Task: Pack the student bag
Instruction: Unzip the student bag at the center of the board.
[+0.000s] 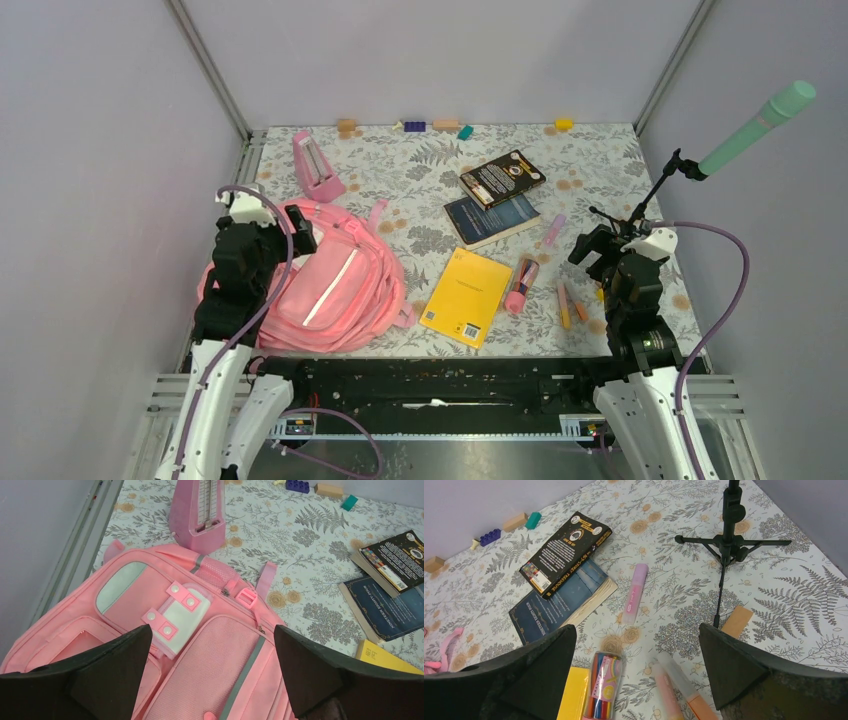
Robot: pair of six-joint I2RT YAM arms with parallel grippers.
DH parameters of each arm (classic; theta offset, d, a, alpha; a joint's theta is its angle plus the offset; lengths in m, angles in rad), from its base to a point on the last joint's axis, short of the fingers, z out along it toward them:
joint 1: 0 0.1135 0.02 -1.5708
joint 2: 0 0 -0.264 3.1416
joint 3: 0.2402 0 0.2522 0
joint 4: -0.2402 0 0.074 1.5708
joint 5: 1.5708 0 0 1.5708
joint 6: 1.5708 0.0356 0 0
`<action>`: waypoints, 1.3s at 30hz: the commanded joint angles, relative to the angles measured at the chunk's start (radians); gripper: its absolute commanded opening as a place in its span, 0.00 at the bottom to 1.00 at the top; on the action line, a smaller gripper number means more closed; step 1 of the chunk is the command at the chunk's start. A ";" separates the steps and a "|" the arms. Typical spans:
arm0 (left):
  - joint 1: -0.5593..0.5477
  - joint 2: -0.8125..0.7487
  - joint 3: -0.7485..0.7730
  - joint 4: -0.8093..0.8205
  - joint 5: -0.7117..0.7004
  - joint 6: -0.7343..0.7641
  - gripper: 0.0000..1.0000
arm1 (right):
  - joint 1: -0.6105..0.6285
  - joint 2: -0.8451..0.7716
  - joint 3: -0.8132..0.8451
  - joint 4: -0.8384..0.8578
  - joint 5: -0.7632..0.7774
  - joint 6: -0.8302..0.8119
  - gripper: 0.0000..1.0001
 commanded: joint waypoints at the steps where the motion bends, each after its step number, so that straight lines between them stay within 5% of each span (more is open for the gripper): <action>1: 0.006 0.020 0.040 0.025 0.043 -0.005 0.99 | -0.004 0.000 0.025 0.010 0.021 0.019 1.00; 14: -0.060 0.187 0.047 -0.018 0.149 -0.006 0.99 | -0.004 -0.008 0.020 0.011 -0.010 0.067 1.00; 27: -0.423 0.490 0.086 -0.117 -0.048 0.018 0.99 | -0.004 -0.018 0.000 0.010 -0.091 0.189 1.00; 39: -0.496 0.649 0.107 -0.189 -0.236 -0.010 0.98 | -0.004 -0.017 -0.005 0.010 -0.112 0.209 1.00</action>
